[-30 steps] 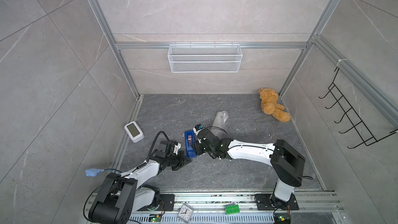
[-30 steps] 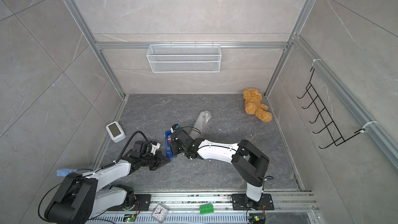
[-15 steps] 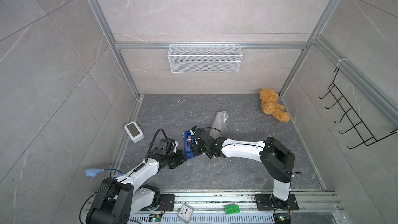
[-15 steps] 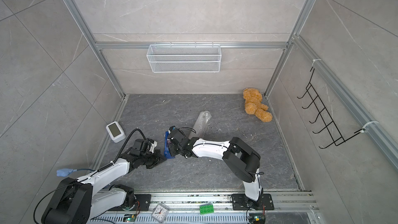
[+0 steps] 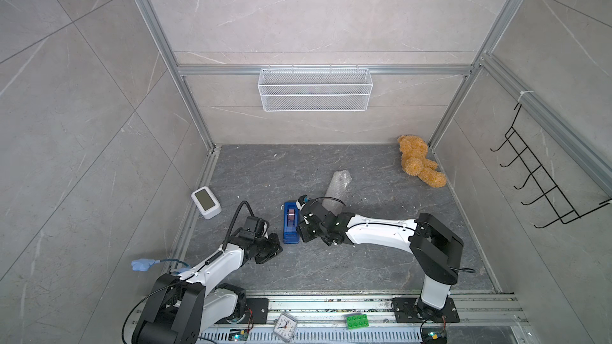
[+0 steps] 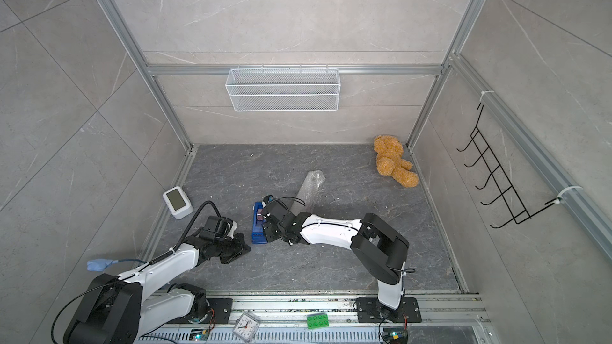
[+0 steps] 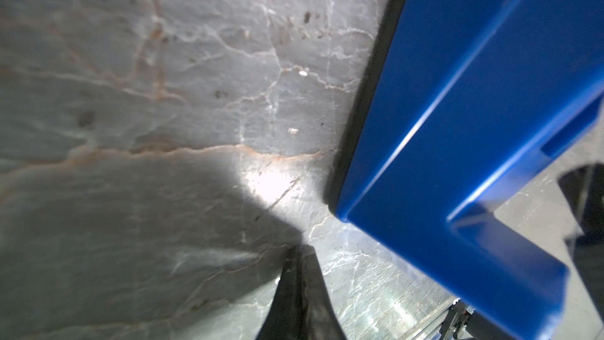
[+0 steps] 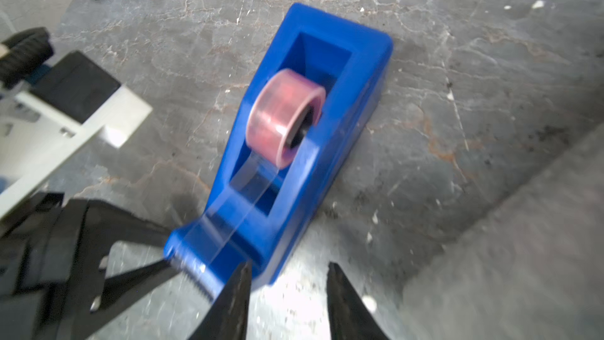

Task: Wrap wine bottles in bubble wrap
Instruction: Tear off the tape using the Tape Cutter.

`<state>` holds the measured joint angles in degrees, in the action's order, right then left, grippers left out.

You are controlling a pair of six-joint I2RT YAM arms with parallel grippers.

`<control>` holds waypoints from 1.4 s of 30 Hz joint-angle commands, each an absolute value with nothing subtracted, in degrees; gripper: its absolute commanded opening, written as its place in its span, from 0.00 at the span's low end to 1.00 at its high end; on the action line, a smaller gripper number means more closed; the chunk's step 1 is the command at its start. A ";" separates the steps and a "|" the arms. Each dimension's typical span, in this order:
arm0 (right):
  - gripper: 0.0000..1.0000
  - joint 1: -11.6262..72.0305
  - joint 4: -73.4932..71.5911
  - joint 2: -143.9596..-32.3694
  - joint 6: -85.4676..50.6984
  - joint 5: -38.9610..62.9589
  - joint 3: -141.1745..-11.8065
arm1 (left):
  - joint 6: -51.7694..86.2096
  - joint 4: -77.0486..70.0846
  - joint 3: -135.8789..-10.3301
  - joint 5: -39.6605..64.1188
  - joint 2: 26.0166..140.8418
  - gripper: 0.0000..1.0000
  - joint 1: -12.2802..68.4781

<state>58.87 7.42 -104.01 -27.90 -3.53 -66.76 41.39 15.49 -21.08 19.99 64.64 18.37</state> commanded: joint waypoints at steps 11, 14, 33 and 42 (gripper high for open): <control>0.46 60.74 14.45 -91.42 -30.64 -13.63 -61.03 | 30.29 33.06 -34.82 19.36 48.57 0.00 18.36; 0.49 60.07 18.68 -89.35 -30.78 -16.91 -61.31 | 26.10 34.19 -39.02 23.66 47.68 0.00 18.35; 0.65 50.98 25.14 -61.84 -14.12 10.12 -59.47 | -23.87 41.15 -54.63 54.73 57.73 0.00 23.70; 0.71 51.00 23.39 -70.05 -15.10 32.21 -66.15 | -34.26 45.18 -59.09 61.35 61.38 0.00 23.82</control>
